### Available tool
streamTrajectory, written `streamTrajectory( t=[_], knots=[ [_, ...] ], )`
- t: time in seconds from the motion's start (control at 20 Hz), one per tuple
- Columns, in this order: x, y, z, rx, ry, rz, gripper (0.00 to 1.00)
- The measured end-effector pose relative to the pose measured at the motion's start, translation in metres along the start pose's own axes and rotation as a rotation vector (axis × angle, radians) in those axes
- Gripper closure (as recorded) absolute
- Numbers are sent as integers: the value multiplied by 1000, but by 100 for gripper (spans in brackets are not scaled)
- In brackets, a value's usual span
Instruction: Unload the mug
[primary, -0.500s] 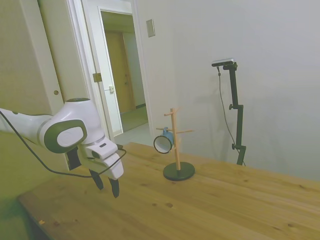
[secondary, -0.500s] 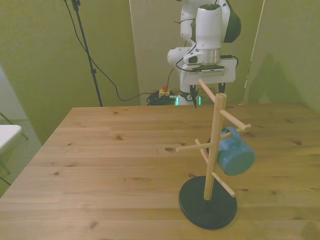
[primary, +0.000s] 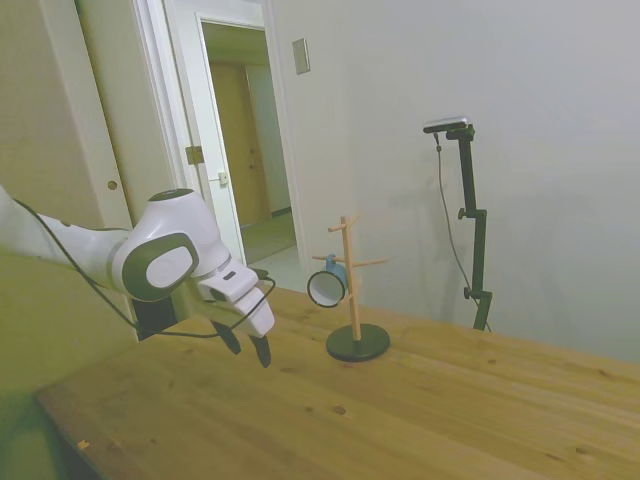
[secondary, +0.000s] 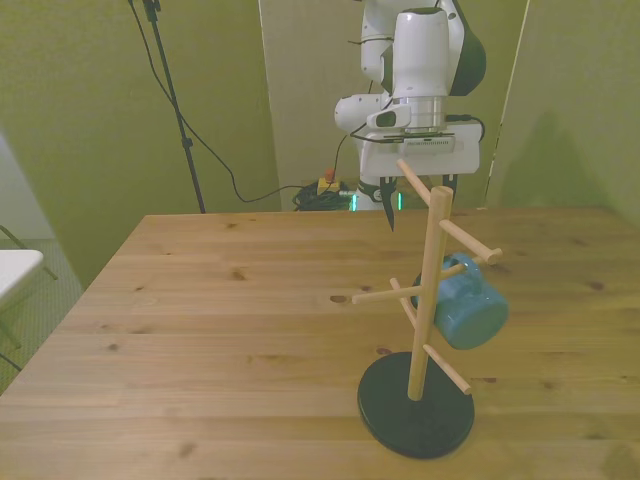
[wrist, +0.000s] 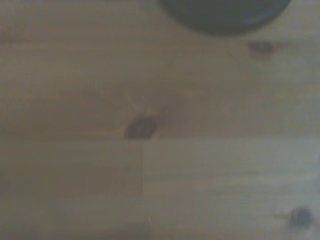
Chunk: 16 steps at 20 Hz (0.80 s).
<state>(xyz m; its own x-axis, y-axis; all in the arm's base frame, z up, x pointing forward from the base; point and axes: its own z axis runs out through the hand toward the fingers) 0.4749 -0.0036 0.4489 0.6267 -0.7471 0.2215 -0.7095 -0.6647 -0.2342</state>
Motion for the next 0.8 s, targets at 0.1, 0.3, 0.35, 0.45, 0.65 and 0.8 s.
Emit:
streamTrajectory(
  t=[0.1,0.3,0.35,0.45,0.65,0.8],
  knots=[
    [15,-16,-1,37,39,5,0],
    [41,-48,-2,119,138,3,0],
    [46,-55,0,127,163,6,0],
    [54,-65,5,123,183,22,0],
    [60,-73,-2,204,251,31,0],
    [63,-83,-1,247,288,27,0]
  ],
)
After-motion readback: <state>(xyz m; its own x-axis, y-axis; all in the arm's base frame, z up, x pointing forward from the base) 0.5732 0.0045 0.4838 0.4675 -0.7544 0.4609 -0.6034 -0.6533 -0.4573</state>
